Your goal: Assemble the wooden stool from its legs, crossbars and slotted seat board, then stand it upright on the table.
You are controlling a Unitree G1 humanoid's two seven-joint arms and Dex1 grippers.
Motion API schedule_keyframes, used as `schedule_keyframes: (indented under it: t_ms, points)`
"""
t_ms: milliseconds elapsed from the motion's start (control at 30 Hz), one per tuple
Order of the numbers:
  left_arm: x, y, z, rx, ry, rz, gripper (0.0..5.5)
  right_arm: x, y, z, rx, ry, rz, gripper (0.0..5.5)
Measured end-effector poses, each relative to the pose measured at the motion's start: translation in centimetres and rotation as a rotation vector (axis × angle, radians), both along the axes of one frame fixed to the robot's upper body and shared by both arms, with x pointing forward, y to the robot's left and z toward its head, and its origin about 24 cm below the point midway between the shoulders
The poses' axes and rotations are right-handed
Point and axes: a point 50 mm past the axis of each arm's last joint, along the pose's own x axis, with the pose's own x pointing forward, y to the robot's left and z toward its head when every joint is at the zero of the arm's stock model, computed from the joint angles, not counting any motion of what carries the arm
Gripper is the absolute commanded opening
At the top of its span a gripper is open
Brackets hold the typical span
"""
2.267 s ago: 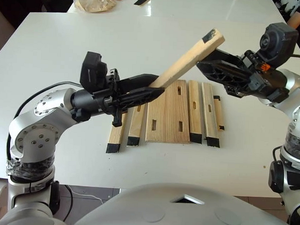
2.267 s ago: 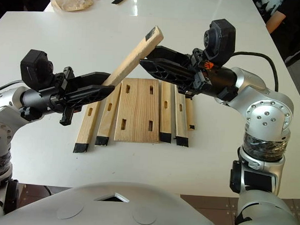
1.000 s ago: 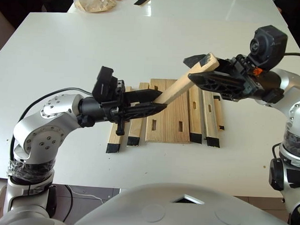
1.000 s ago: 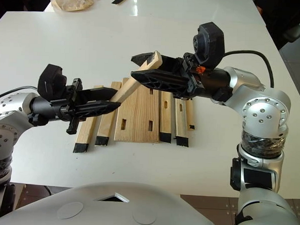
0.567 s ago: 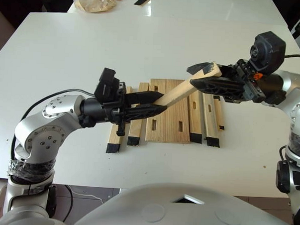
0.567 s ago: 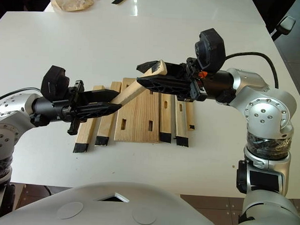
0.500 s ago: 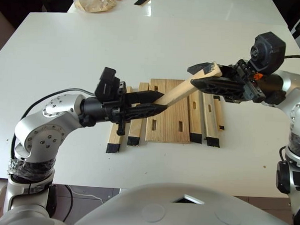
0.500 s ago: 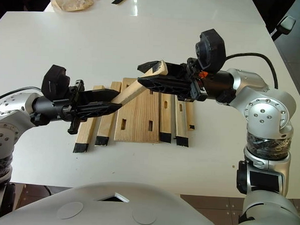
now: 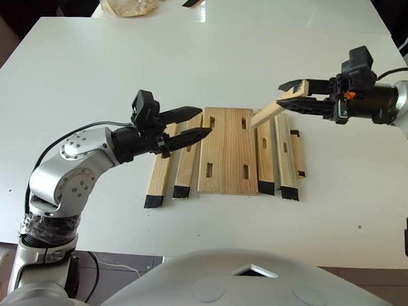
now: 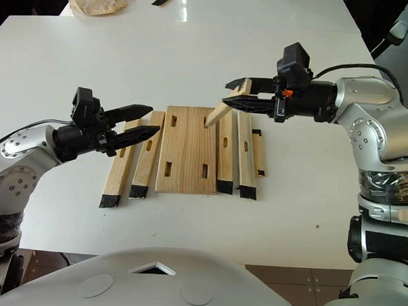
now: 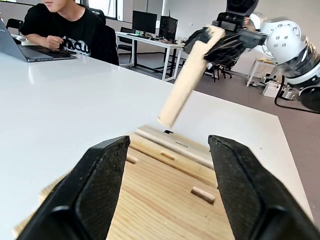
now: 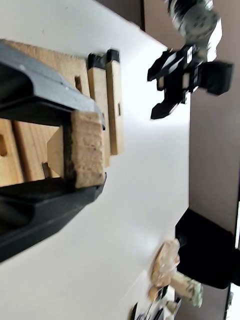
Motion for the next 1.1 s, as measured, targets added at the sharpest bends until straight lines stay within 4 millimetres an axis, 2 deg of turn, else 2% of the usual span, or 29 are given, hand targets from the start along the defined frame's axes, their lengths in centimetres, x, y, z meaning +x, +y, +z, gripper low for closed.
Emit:
schedule_keyframes:
  t_ms: [200,367,633,1100]
  points:
    - [-0.5,-0.1,-1.4,0.045,0.011,0.009,2.92,0.1,-1.0,-1.8,-0.168,-0.059,0.069,1.30]
    - [-0.7,0.1,-1.8,0.050,0.012,0.010,2.92,-0.6,-2.9,-2.4,-0.272,-0.028,0.098,1.30]
    - [-1.0,0.3,-2.1,0.046,0.022,0.022,2.92,-1.2,-3.6,-3.6,-0.293,0.032,0.127,1.30]
    - [-1.0,0.4,-2.0,0.046,0.020,0.025,2.92,-1.3,-3.4,-4.1,-0.335,-0.047,0.190,1.30]
